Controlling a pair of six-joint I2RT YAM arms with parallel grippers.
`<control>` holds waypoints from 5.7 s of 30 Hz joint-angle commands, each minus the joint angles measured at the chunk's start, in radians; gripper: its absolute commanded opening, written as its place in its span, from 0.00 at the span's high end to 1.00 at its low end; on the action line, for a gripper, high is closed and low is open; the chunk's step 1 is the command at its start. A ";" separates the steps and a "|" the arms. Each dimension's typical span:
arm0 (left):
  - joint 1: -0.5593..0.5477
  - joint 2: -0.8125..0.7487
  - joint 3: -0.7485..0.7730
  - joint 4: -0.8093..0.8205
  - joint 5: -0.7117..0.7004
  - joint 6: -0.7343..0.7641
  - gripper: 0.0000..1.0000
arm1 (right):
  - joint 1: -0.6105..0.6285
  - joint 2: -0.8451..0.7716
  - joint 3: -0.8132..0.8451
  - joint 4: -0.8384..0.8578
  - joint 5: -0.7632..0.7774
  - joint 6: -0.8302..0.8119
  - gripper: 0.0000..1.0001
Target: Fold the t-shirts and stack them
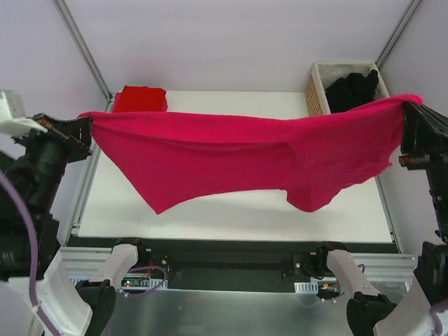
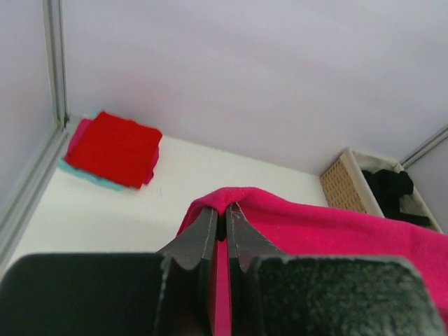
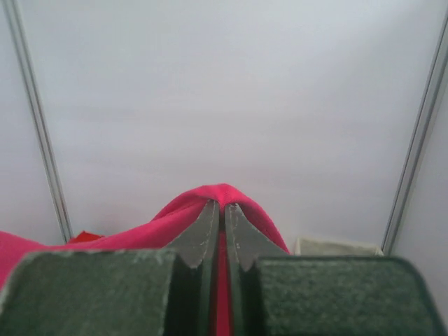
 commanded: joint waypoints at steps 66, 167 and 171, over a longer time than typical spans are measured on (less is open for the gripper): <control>-0.115 0.214 -0.208 0.365 -0.124 0.180 1.00 | -0.009 0.418 -0.052 0.169 -0.074 0.062 0.98; -0.132 0.833 -0.588 0.783 -0.291 0.009 1.00 | 0.086 1.332 0.042 0.180 -0.144 0.055 0.98; -0.144 0.836 -0.606 0.793 -0.328 -0.011 1.00 | 0.116 1.314 0.028 0.204 0.003 -0.007 0.99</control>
